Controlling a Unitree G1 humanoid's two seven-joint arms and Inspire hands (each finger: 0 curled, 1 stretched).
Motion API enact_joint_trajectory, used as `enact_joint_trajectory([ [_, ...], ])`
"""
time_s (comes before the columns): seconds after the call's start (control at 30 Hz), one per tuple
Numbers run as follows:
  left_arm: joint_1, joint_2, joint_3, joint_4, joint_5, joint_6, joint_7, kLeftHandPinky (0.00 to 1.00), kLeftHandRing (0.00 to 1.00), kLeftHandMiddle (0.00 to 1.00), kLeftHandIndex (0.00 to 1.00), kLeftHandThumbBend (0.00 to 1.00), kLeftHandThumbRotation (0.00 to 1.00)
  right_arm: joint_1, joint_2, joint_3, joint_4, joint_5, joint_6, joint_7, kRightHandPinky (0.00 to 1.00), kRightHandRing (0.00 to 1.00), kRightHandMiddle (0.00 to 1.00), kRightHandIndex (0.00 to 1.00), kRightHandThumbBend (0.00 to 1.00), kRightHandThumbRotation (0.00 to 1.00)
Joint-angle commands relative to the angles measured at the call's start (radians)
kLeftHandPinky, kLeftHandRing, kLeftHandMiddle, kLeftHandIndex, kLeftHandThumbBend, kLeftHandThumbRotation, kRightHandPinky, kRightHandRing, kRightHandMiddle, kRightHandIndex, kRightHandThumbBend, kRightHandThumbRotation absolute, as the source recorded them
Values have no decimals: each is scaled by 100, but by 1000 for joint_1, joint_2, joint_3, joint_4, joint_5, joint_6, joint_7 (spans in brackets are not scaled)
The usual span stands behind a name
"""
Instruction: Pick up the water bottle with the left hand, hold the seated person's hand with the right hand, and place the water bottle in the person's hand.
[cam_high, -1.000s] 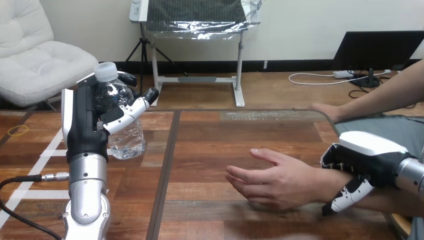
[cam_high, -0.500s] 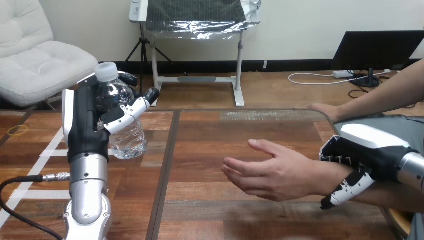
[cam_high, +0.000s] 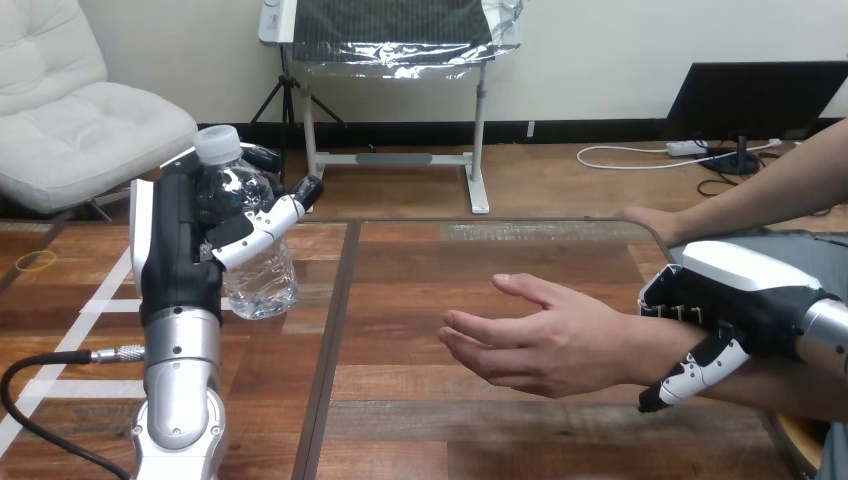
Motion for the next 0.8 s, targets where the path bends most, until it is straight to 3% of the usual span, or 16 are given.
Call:
enact_joint_trajectory([
  [0.0, -75, -8, 3, -5, -14, -2, -4, 26, 32, 38, 44, 62, 0, -48, -5, -42, 17, 22, 18, -4, 24, 29, 36, 38, 83, 29],
  [0.77, -141, -17, -16, 83, -4, -31, -13, 26, 31, 37, 43, 64, 0, -86, 8, -42, 26, 37, 5, 7, 25, 30, 36, 40, 86, 31],
])
